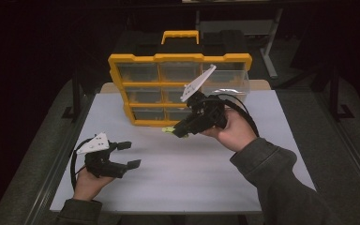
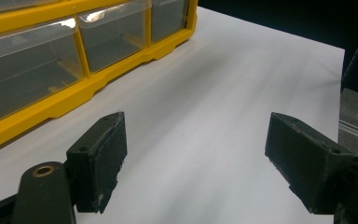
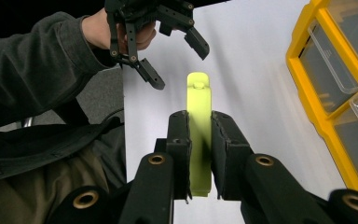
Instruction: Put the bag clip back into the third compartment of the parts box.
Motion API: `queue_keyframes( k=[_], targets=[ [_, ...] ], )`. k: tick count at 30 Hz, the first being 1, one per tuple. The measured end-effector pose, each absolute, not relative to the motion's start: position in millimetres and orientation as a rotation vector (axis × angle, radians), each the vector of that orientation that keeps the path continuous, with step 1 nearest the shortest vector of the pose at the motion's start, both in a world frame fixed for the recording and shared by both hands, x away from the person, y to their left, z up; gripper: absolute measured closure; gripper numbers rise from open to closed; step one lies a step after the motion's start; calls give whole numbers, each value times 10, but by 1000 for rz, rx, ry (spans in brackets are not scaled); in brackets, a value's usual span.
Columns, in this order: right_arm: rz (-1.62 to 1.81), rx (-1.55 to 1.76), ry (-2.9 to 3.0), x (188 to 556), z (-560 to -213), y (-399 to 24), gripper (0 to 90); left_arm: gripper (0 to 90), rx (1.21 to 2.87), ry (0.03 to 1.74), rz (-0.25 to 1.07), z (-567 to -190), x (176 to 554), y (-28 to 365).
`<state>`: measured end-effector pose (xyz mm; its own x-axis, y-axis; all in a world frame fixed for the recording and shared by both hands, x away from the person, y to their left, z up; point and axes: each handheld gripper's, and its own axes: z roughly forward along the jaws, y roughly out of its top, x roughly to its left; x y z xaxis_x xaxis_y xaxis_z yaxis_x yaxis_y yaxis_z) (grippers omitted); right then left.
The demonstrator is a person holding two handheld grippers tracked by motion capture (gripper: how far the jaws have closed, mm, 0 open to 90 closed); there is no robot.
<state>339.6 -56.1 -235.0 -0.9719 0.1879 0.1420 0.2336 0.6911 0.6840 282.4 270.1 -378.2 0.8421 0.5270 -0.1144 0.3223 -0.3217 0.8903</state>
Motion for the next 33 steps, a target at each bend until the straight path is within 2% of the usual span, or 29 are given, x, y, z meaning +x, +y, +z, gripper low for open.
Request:
queue_keyframes(
  k=[33],
  targets=[
    [-1229,-433,-2818,3431,-1633,-931,772,205,1958,623,229,-3787,2827,2693]
  ],
)
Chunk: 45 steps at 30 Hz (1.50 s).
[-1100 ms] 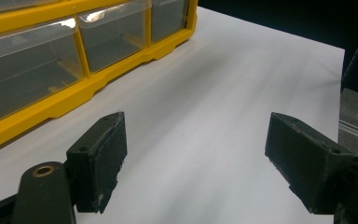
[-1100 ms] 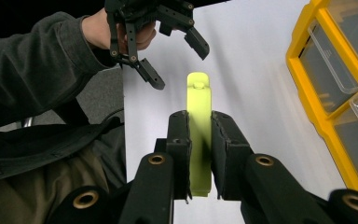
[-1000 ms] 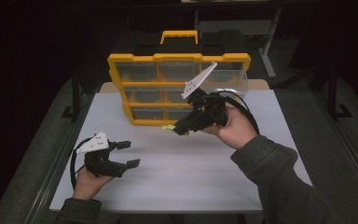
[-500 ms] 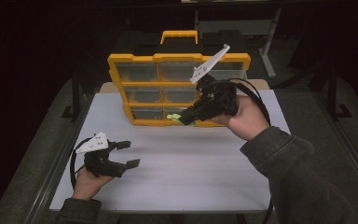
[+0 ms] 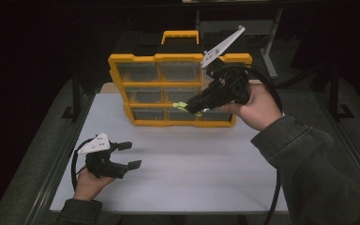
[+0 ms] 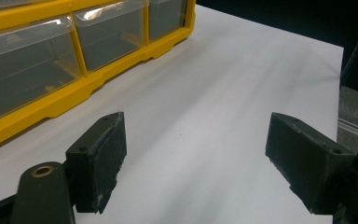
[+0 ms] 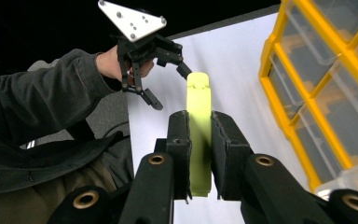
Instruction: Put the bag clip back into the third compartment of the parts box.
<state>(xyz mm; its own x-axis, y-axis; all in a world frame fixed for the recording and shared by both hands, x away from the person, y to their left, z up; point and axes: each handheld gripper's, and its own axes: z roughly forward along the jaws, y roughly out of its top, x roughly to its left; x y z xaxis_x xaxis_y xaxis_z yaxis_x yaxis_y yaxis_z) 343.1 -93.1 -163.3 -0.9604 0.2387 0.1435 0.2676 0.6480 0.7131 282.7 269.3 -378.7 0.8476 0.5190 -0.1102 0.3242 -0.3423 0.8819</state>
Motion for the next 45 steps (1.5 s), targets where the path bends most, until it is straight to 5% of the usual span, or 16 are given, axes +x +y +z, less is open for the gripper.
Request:
queue_keyframes(
  k=[23,45],
  targets=[
    [-1309,-614,-2849,3651,-1142,-1399,771,204,1958,620,229,-3783,2824,2694],
    [-1311,-728,-2887,3913,-1232,-1715,770,204,1945,627,225,-3789,2822,2679]
  ],
)
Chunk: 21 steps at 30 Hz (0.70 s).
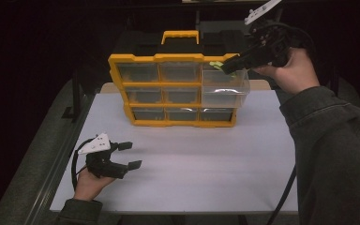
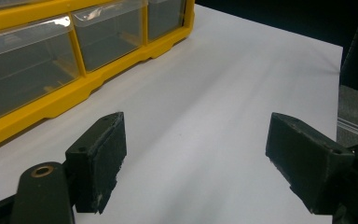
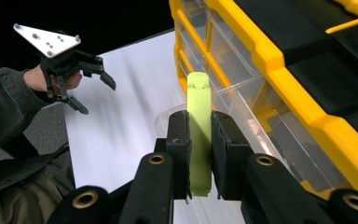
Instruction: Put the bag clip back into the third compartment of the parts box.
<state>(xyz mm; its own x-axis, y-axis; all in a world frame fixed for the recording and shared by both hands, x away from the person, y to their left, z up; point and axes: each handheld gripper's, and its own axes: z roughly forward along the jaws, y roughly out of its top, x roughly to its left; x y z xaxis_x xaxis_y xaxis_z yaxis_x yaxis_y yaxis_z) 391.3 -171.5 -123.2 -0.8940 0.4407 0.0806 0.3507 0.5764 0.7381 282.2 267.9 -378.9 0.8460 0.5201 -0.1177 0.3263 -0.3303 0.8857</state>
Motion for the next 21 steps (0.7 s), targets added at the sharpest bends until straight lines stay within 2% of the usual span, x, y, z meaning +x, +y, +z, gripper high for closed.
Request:
queue_keyframes(
  k=[21],
  targets=[
    [1216,738,2670,4067,-1355,-1841,768,203,1946,628,227,-3788,2824,2684]
  ],
)
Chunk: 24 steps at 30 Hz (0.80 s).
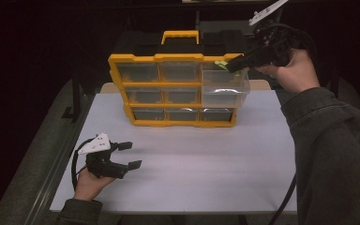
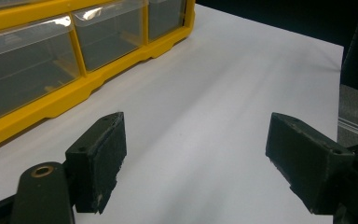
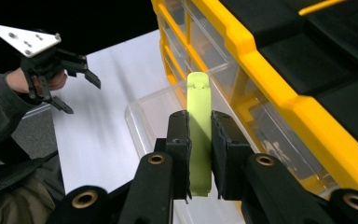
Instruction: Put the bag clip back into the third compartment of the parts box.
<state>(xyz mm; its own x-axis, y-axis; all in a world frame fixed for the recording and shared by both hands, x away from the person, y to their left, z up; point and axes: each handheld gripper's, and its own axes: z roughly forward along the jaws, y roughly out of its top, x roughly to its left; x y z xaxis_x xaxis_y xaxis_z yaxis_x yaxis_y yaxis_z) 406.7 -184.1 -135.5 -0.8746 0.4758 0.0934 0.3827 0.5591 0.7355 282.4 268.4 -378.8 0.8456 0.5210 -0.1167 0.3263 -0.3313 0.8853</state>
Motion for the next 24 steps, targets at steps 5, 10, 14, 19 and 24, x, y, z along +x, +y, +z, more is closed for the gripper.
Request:
queue_keyframes(
  k=[5,10,14,19,24],
  targets=[
    [1210,755,2680,4099,-1422,-1845,768,204,1945,630,225,-3792,2826,2682],
    [1208,768,2685,4120,-1474,-1856,767,204,1955,620,233,-3792,2834,2682],
    [1207,778,2689,4140,-1523,-1866,766,204,1954,622,231,-3794,2833,2681],
    [1209,783,2694,4156,-1565,-1867,766,204,1959,621,231,-3794,2836,2683],
    [1210,780,2699,4162,-1599,-1856,765,203,1958,620,231,-3795,2837,2684]
  ],
)
